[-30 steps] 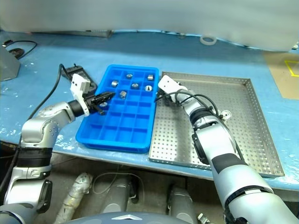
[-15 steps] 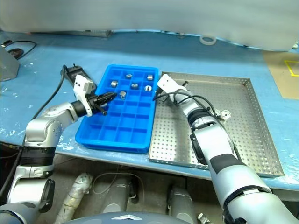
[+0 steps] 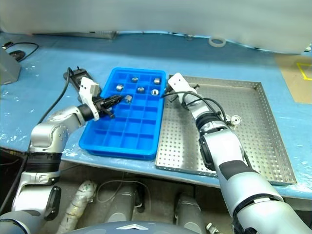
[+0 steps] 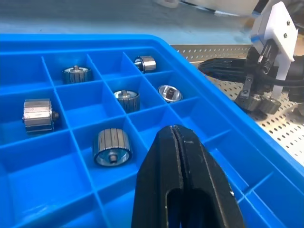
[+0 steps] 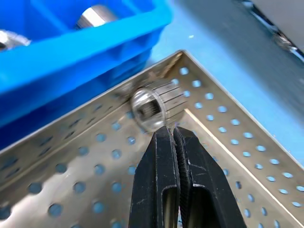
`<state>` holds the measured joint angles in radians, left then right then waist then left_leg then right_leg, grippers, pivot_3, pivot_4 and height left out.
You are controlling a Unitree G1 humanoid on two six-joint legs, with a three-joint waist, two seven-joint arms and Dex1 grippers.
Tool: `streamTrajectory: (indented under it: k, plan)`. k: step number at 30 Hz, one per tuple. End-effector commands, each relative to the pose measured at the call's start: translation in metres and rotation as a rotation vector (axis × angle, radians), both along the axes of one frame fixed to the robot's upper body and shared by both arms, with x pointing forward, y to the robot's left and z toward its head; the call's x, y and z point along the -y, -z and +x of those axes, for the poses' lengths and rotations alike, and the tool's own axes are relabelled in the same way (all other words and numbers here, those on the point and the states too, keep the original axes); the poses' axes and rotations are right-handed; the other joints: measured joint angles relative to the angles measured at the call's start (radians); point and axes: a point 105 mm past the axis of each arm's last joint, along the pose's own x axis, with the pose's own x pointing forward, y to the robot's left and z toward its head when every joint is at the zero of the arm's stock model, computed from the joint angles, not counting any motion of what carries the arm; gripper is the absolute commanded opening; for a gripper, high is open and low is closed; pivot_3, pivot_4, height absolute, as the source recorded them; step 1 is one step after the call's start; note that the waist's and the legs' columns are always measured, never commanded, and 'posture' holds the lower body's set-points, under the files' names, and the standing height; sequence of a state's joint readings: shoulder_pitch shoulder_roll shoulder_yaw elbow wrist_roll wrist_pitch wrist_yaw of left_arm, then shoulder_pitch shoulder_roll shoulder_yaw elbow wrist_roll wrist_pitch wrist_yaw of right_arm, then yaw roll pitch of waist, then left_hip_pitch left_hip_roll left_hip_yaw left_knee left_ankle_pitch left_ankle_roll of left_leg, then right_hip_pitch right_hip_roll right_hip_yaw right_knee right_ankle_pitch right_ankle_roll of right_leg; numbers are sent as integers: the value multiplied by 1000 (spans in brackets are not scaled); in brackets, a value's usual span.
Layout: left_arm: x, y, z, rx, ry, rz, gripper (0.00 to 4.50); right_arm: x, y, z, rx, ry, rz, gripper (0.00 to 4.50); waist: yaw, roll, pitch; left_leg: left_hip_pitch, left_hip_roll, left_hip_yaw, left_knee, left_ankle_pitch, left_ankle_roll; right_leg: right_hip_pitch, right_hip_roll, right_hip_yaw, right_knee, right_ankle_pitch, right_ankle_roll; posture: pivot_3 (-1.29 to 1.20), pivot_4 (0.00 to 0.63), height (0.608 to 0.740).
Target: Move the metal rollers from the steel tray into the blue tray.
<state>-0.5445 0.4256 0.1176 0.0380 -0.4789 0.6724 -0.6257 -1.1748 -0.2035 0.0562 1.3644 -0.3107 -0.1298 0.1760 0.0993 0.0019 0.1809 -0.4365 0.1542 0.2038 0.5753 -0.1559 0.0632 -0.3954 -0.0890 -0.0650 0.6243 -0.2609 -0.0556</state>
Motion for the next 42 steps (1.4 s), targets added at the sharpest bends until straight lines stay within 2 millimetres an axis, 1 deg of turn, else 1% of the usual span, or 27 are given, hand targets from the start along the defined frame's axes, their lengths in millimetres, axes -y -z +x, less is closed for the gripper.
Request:
streamTrajectory:
  k: [1, 3, 6, 10, 14, 17, 18, 21, 23, 25, 27, 32, 34, 35, 37, 39, 40, 42]
  plan:
    - [8, -13, 9, 51, -42, -14, 0, 10, -25, 7, 86, 84, 54, 52, 0, 0, 0, 0, 0, 0, 0, 0, 0, 0, 0, 0, 0, 0, 0, 149, 150, 740]
    - [14, -14, 11, 51, -46, -29, 0, 12, -25, 7, 95, 103, 60, 52, -1, 0, 0, 0, 0, 0, 0, 0, 0, 0, 0, 0, 0, 0, 0, 154, 150, 740]
    - [19, -18, 21, 63, -97, -51, 0, 16, -25, 7, 110, 127, 51, 647, -1, 0, 0, 0, 0, 0, 0, 0, 1, 0, 0, 0, 0, 0, 0, 172, 150, 740]
    - [15, -23, 41, 72, -216, -58, 0, 19, -27, 8, 118, 153, 67, 1957, 0, 0, 0, 0, 0, -1, 0, 1, 3, 0, 0, -1, 0, 0, 1, 188, 150, 740]
    - [12, -33, 62, 78, -326, -91, 0, 11, -30, 9, 111, 136, 112, 3336, 2, 0, 0, -1, 0, -1, 1, 1, 3, 0, 0, -1, 0, 1, 1, 191, 150, 740]
    - [10, -28, 68, 63, -358, -78, 0, 9, -30, 9, 110, 156, 133, 4348, 1, 0, 0, -1, 0, -1, 1, 1, 4, 0, 0, -1, 0, 1, 1, 185, 150, 740]
    - [10, -27, 69, 61, -360, -77, 0, 8, -30, 9, 106, 157, 154, 4463, 0, 0, 0, -1, 0, -1, 1, 1, 4, 0, 0, -1, 0, 1, 1, 181, 150, 740]
    - [11, -26, 69, 63, -362, -86, 0, 4, -29, 8, 99, 144, 204, 4463, 1, 0, 0, -2, 0, -1, 1, 1, 5, -1, 0, -1, 0, 1, 1, 177, 150, 740]
    - [11, -27, 69, 62, -360, -98, 0, 3, -35, 9, 117, 137, 232, 4463, 1, 0, 0, -3, 0, -1, 1, 1, 5, -1, 0, -2, 0, 1, 1, 158, 150, 740]
    - [10, -27, 71, 57, -365, -112, 0, 6, -44, 10, 138, 137, 262, 4463, 2, 0, 0, -3, 0, -1, 1, 0, 6, -1, -1, -2, 0, 1, 1, 149, 150, 740]
    - [9, -24, 75, 45, -380, -80, 0, 9, -51, 11, 154, 131, 254, 4463, 4, 0, 0, -2, 0, -1, 2, 0, 6, -1, -1, -2, 0, 1, 1, 141, 150, 740]
    - [15, -13, 77, 12, -383, -85, 0, 18, -56, 12, 164, 135, 218, 4463, 4, 0, 0, -1, 0, -1, 2, 0, 6, 2, -1, -2, -1, 1, 1, 129, 150, 740]
    - [22, -11, 74, 18, -358, -79, 0, 20, -53, 12, 156, 141, 215, 4463, 3, 0, 0, 4, -1, -1, 0, -4, 6, 6, -1, -2, -4, 1, 1, 127, 150, 740]
    - [24, -11, 73, 17, -349, -76, 0, 20, -51, 11, 151, 141, 211, 4463, 1, 1, 1, 9, -1, -1, -5, -4, 6, 12, -1, -3, -9, 0, 1, 125, 150, 740]
    - [24, -9, 72, 14, -348, -72, 0, 19, -47, 11, 143, 140, 204, 4463, 0, 2, 2, 26, -2, 0, -17, -4, 4, 30, -1, -5, -24, 0, 2, 125, 150, 740]
    - [22, -7, 72, 5, -355, -64, 0, 17, -45, 10, 135, 135, 201, 4463, 0, 2, 2, 37, -3, 1, -26, -5, 2, 42, 0, -6, -34, -2, 5, 126, 150, 740]
    - [21, -6, 73, 1, -358, -60, 0, 16, -43, 10, 129, 134, 198, 4463, 0, 2, 2, 38, -3, 1, -30, -4, 1, 43, 0, -7, -37, -2, 5, 129, 150, 740]
    - [20, -8, 73, 2, -358, -60, 0, 15, -41, 10, 122, 133, 199, 4463, -2, 2, 2, 34, -3, 0, -30, -4, 4, 40, 0, -8, -34, -3, 6, 136, 150, 740]
